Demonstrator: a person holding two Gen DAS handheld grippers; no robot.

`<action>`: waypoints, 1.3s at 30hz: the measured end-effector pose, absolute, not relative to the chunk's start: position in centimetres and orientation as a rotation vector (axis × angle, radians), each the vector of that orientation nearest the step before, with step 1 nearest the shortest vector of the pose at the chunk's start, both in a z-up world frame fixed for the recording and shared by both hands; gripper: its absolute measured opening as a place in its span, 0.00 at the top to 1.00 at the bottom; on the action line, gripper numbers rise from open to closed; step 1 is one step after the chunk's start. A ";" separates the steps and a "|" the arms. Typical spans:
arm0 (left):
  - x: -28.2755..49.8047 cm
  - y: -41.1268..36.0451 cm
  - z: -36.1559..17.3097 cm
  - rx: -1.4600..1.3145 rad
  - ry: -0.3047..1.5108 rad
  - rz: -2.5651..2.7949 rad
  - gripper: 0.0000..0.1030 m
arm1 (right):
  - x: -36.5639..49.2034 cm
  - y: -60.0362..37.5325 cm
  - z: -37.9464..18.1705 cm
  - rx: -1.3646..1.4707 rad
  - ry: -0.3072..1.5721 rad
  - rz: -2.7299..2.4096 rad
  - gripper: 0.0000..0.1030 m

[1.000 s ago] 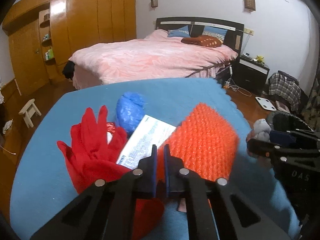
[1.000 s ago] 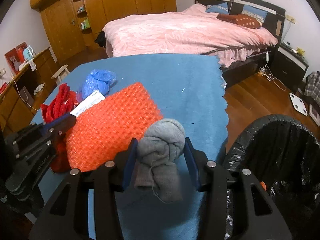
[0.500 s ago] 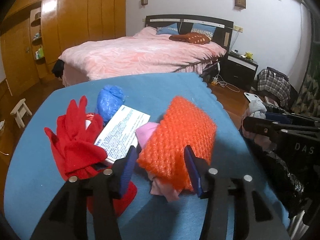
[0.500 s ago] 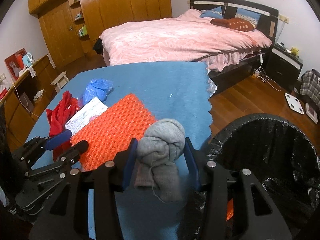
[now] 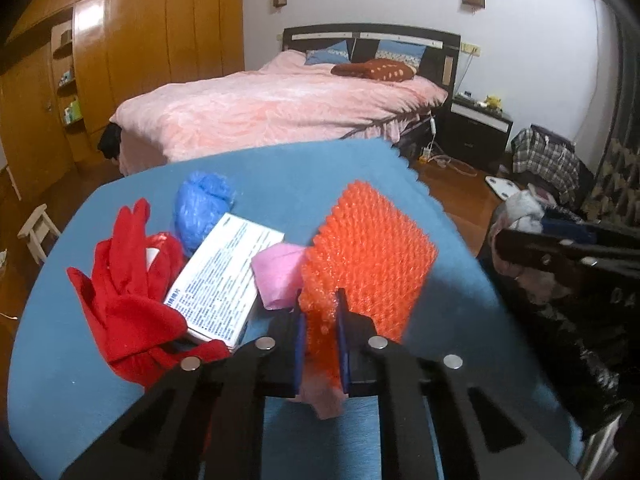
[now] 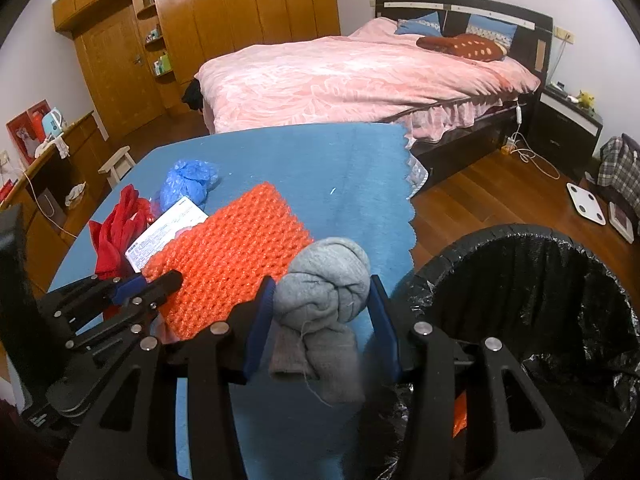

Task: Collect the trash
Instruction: 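Move both tools over the trash bin and release the pad and sock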

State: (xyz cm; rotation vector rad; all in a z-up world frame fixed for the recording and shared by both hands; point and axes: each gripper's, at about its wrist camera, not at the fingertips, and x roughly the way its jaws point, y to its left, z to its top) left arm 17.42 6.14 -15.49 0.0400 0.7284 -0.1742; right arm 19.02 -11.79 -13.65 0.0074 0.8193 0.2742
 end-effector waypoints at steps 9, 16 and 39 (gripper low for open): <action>15.5 5.9 -11.3 -0.001 0.628 -0.178 0.87 | 17.9 -13.2 -11.4 0.031 0.763 0.267 0.56; 14.0 4.3 -9.0 0.009 0.586 -0.186 0.87 | 16.1 -14.8 -9.1 0.046 0.703 0.265 0.56; 11.9 -5.7 -6.9 0.049 0.570 -0.372 0.87 | 9.7 -26.5 -6.4 0.100 0.613 0.053 0.56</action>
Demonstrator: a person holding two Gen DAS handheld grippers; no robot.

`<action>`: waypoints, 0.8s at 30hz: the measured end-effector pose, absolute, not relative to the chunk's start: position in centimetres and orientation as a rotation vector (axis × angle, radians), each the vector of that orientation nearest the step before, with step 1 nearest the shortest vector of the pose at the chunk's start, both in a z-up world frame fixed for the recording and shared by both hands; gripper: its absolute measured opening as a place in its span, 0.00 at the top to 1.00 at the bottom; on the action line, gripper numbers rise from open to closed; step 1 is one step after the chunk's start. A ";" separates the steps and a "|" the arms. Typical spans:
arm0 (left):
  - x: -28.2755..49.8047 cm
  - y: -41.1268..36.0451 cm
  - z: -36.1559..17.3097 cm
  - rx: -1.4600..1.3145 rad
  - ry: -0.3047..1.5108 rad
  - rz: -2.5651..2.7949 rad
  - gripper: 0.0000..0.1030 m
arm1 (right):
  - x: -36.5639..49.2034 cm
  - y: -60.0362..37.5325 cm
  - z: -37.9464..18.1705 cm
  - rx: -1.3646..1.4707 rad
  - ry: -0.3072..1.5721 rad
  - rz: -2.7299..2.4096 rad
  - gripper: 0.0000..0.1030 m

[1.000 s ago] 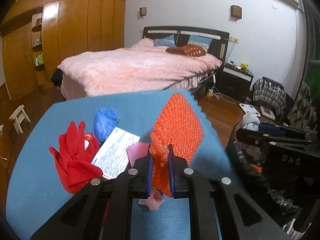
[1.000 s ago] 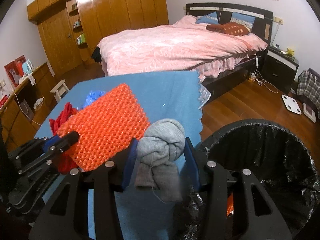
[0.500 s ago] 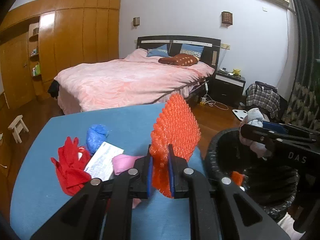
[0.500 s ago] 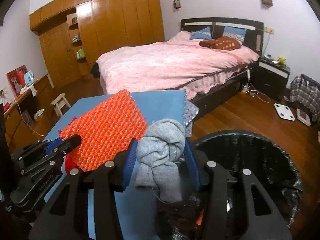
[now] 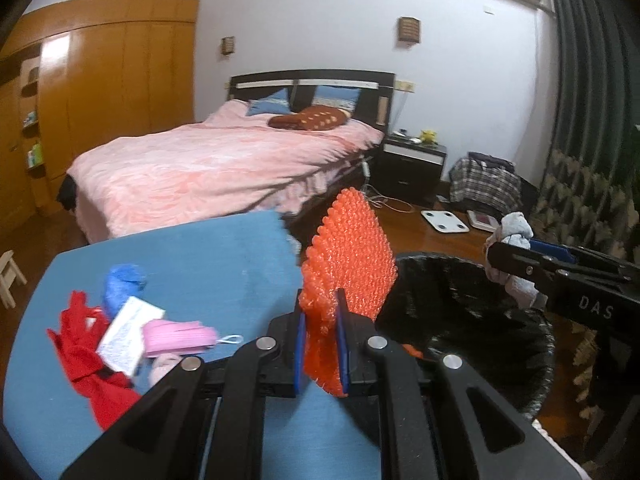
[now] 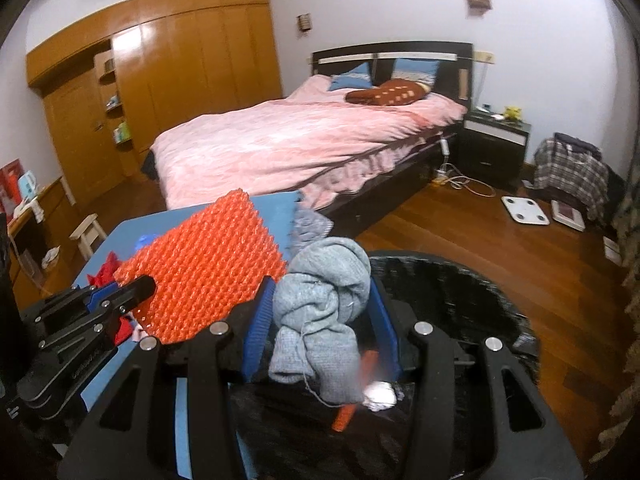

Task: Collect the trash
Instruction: 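Move both tools over the trash bin and release the pad and sock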

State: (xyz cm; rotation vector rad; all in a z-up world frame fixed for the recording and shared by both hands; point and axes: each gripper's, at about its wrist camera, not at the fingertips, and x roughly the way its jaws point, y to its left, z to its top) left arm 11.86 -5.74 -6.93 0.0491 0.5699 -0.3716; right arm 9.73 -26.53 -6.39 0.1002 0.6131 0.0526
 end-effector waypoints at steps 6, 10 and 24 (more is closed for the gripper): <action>11.7 -9.2 -7.4 0.062 0.592 -0.440 0.87 | 8.5 -29.5 -7.3 0.119 0.618 -0.012 0.55; 12.0 -11.3 -7.7 0.072 0.605 -0.478 0.87 | 7.8 -31.2 -8.2 0.129 0.627 -0.050 0.55; 12.0 -12.7 -8.2 0.064 0.624 -0.508 0.36 | 6.8 -34.1 -9.4 0.172 0.619 -0.169 0.14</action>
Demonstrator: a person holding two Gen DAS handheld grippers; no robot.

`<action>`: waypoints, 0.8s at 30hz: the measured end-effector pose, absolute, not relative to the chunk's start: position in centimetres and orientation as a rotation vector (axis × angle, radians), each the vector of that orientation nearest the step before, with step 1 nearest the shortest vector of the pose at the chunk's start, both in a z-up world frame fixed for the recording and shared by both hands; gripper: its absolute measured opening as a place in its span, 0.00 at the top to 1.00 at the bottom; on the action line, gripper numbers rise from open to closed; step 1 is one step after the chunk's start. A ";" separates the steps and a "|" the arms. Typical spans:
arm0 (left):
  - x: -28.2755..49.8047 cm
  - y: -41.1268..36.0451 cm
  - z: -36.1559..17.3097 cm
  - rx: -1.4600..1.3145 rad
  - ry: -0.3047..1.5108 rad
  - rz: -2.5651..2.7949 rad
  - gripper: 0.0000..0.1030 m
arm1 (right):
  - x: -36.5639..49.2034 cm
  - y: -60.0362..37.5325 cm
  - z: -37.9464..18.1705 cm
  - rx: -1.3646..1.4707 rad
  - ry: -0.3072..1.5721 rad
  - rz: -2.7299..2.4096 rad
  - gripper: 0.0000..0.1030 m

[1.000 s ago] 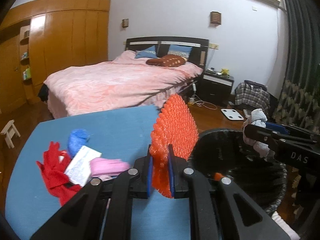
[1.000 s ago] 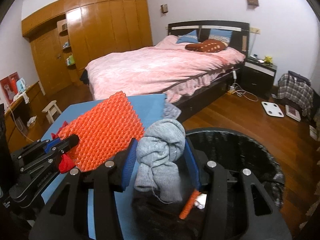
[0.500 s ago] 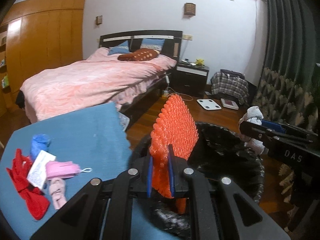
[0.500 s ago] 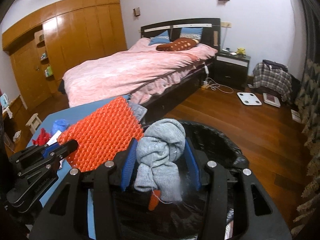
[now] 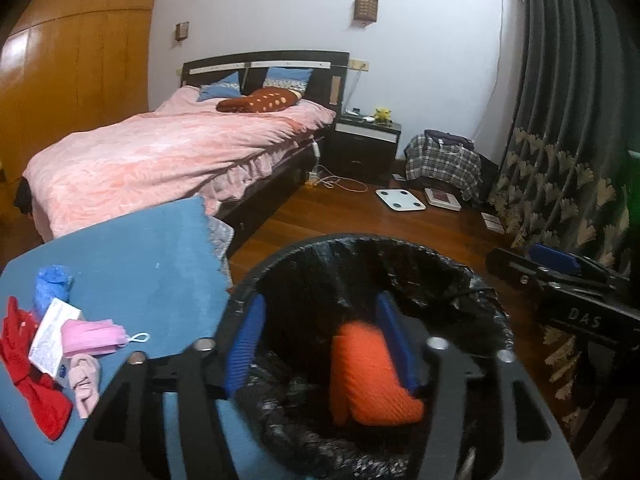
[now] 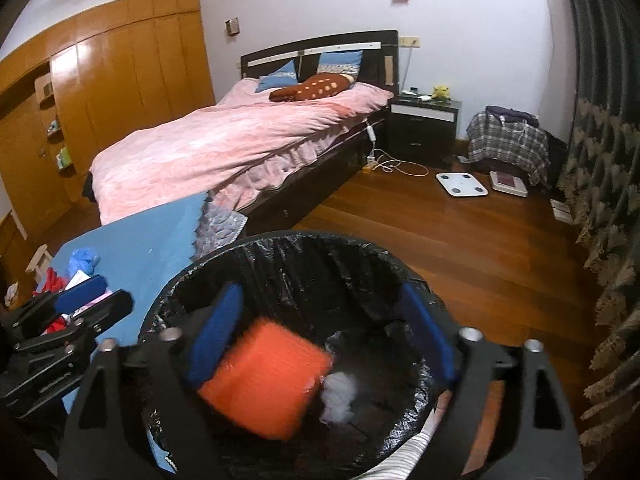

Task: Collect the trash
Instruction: 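Move both tools over the trash bin and release the pad and sock, then return to the table and grasp the red glove with the left tool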

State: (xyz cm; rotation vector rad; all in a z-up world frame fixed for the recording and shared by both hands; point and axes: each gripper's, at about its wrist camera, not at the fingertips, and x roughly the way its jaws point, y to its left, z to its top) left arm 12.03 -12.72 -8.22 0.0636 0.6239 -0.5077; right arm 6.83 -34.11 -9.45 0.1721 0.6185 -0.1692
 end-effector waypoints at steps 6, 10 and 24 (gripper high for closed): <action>11.6 -9.4 -7.9 0.051 0.607 -0.426 0.20 | 6.8 -32.8 -8.9 0.172 0.599 -0.147 0.09; 11.3 -6.4 -7.5 0.041 0.595 -0.354 0.17 | 7.2 -30.8 -8.6 0.157 0.592 -0.104 0.07; 10.5 6.3 -7.9 0.007 0.567 -0.060 0.16 | 10.6 -19.0 -7.9 0.046 0.589 0.149 0.07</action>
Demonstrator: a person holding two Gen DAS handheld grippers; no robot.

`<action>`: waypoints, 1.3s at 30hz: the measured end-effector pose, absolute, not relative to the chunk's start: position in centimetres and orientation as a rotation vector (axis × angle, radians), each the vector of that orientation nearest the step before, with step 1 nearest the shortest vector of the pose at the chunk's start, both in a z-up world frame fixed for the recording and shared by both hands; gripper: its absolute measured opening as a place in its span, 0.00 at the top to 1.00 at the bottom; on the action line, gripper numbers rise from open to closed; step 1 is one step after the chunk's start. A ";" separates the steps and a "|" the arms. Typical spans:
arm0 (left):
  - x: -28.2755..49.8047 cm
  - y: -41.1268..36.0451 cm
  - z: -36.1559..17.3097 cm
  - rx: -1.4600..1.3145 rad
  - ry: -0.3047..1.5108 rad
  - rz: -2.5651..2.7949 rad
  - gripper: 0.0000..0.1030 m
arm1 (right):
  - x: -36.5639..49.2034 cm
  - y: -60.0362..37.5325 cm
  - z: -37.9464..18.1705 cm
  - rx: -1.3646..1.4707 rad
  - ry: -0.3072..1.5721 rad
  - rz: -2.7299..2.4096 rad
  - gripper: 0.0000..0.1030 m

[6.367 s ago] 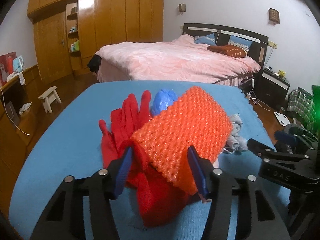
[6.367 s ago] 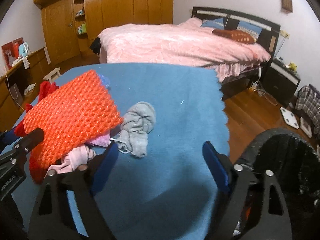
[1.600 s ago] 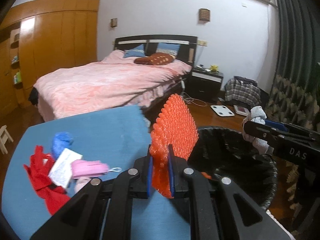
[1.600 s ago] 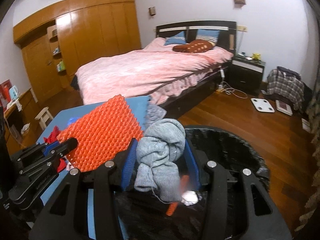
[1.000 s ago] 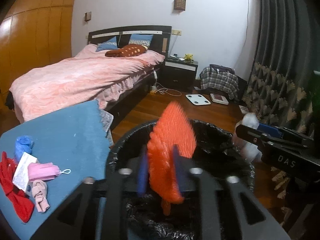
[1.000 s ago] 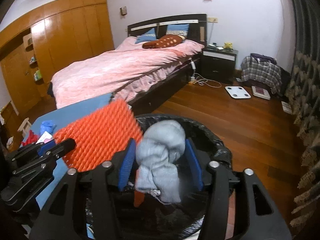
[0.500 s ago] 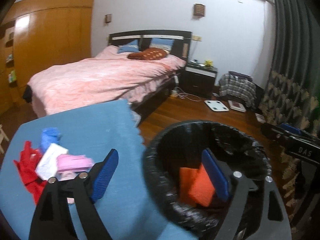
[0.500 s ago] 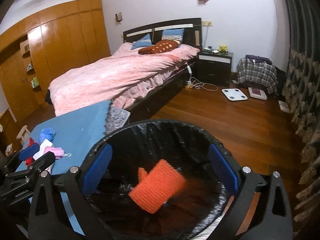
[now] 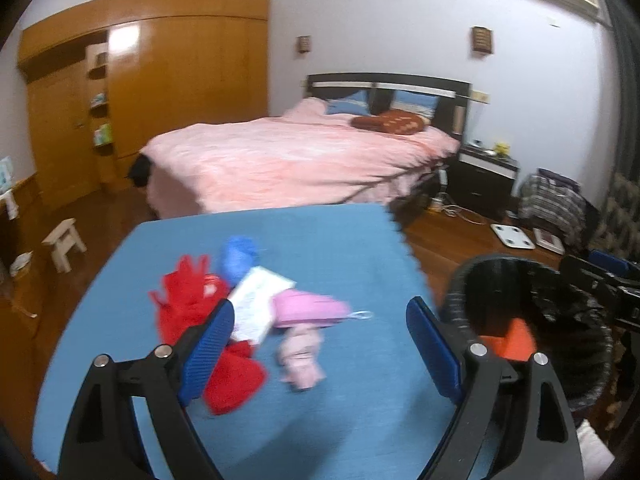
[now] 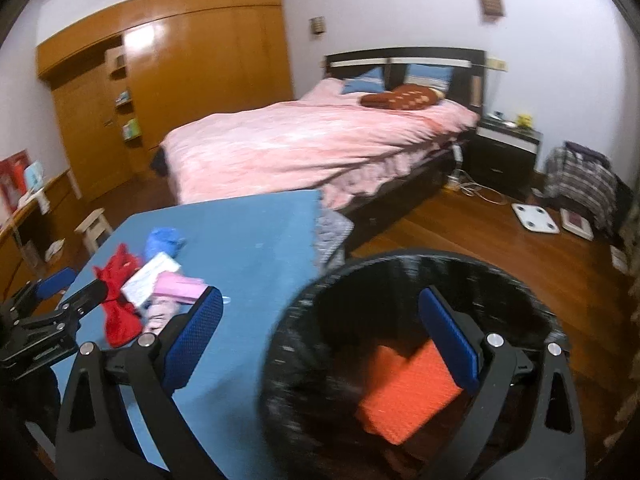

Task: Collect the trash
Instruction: 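Return to the table and grasp the red glove with the left tool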

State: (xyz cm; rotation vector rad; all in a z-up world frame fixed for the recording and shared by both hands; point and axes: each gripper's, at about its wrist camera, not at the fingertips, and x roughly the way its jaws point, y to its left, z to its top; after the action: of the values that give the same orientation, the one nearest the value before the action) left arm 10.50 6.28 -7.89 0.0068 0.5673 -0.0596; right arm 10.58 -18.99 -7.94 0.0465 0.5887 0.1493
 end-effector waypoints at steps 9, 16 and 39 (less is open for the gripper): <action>10.5 11.4 -10.0 0.000 0.597 0.057 0.16 | 13.1 -12.0 -9.6 0.000 0.606 0.267 0.07; 11.1 13.8 -12.7 0.001 0.649 0.106 0.17 | 15.3 -8.3 -12.8 -0.051 0.659 0.276 0.07; 15.1 14.0 -17.3 -0.067 0.770 0.047 0.91 | 17.3 -6.0 -16.6 -0.085 0.743 0.292 0.07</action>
State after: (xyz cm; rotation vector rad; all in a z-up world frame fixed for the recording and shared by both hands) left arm 15.07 14.02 -17.29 -0.0667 0.7700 0.0472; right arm 17.35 -5.97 -16.57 -0.0848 0.7428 0.2923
